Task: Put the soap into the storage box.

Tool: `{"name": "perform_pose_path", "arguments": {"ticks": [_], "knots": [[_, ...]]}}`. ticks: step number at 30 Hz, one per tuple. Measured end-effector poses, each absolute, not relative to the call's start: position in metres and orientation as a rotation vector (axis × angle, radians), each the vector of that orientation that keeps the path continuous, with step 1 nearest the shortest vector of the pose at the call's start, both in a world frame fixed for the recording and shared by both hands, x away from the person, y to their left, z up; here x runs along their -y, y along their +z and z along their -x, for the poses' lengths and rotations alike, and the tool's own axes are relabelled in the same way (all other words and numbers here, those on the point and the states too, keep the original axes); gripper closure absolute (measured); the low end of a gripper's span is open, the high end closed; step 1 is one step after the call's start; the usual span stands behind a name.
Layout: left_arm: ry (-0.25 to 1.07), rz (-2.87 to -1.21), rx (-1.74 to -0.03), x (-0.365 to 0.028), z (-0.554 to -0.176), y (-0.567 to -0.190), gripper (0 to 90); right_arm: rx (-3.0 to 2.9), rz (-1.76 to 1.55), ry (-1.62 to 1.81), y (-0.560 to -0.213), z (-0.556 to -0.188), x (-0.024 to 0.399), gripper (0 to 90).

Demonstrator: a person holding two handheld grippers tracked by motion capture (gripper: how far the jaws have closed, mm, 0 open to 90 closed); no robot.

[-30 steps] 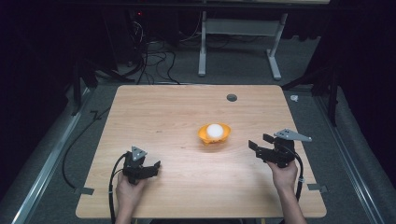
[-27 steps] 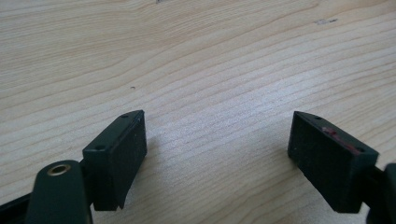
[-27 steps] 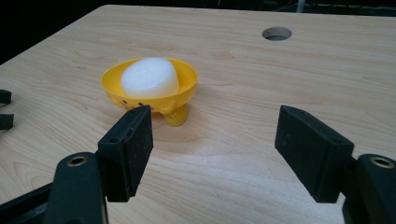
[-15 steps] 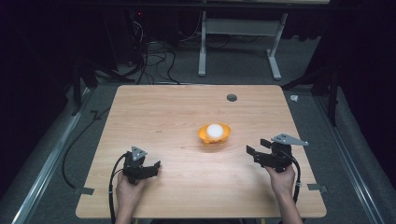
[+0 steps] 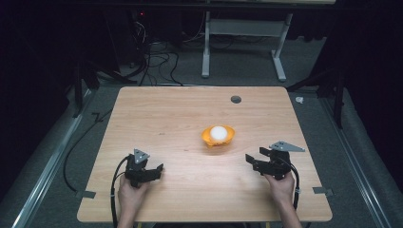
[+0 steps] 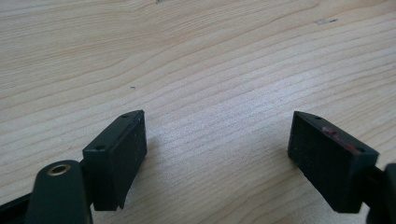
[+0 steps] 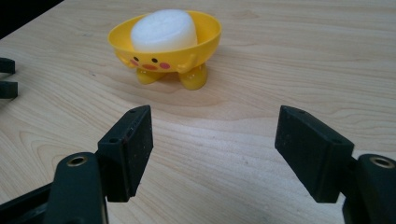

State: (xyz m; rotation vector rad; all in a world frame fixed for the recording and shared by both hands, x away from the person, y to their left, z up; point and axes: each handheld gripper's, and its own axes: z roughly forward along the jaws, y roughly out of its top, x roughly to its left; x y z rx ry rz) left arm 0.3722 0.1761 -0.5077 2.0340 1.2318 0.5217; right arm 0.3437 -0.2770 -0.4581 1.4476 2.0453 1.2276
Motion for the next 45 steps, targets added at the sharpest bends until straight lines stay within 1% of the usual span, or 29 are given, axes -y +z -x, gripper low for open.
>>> {"name": "perform_pose_path", "arguments": {"ticks": [25,45], "knots": [[0.522,-2.034,-1.232,-0.176,-0.372,-0.508,20.1,-2.135,-1.431,1.106,-0.482,-0.344,0.256,28.0],[0.522,-2.034,-1.232,-0.176,-0.372,-0.508,20.0,-2.165,-1.407,1.025,-0.493,-0.342,0.246,27.7]]}}
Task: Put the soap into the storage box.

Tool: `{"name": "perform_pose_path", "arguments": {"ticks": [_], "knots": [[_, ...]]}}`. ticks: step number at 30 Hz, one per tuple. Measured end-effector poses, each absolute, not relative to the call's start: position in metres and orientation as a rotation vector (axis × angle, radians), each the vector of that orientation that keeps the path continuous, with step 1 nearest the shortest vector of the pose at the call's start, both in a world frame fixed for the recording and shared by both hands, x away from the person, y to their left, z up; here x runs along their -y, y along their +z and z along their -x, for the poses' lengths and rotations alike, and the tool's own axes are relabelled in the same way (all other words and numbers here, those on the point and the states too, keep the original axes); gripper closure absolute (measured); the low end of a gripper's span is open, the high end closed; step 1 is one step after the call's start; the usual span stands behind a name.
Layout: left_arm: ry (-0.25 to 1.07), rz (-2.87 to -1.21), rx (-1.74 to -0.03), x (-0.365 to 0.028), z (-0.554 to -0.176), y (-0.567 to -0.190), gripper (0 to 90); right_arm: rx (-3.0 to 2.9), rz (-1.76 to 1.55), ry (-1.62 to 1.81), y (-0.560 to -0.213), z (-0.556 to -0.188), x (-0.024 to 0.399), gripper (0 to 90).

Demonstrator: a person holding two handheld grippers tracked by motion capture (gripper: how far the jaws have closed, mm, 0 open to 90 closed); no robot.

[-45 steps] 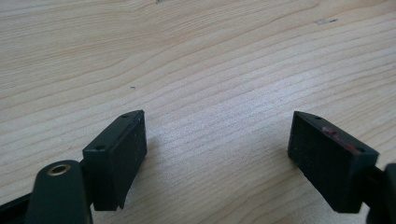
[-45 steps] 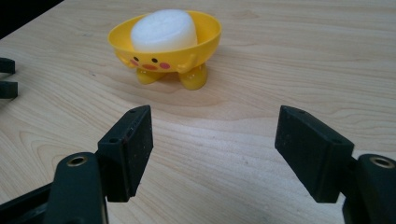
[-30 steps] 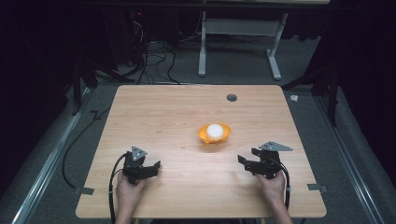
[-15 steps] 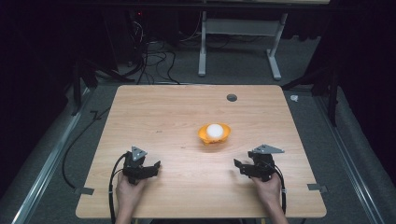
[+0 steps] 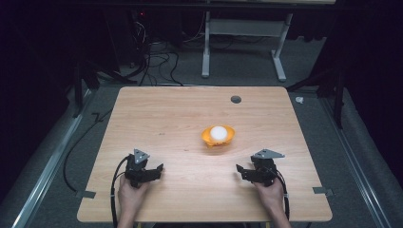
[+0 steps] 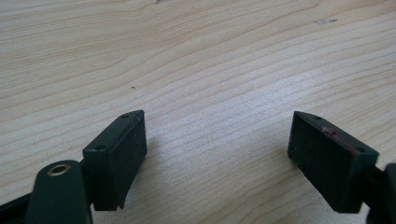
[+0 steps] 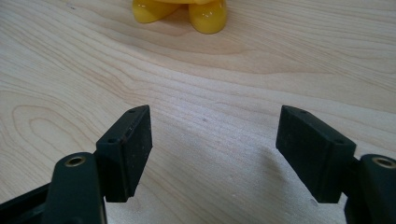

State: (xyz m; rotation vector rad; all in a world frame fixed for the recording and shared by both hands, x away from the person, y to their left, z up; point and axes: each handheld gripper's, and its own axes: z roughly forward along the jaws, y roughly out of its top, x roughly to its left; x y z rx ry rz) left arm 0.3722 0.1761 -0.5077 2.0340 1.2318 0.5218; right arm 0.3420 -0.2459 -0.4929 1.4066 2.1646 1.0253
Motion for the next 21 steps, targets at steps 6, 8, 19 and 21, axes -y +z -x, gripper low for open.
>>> {"name": "perform_pose_path", "arguments": {"ticks": [6,8,19,21], "knots": [[0.522,-2.034,-1.232,-0.1761,-0.3722,-0.5077,20.0,-2.173,-1.403,0.999,-0.4951,-0.3426,0.2447,27.7],[0.522,-2.034,-1.232,-0.1761,-0.3722,-0.5077,20.0,-2.172,-1.400,0.993,-0.4965,-0.3431,0.2446,27.7],[0.522,-2.034,-1.232,-0.1761,-0.3721,-0.5077,20.0,-2.173,-1.353,0.907,-0.5027,-0.3433,0.2398,26.3],[0.522,-2.034,-1.232,-0.1761,-0.3721,-0.5077,20.0,-2.173,-1.354,0.907,-0.5026,-0.3434,0.2398,26.3]]}}
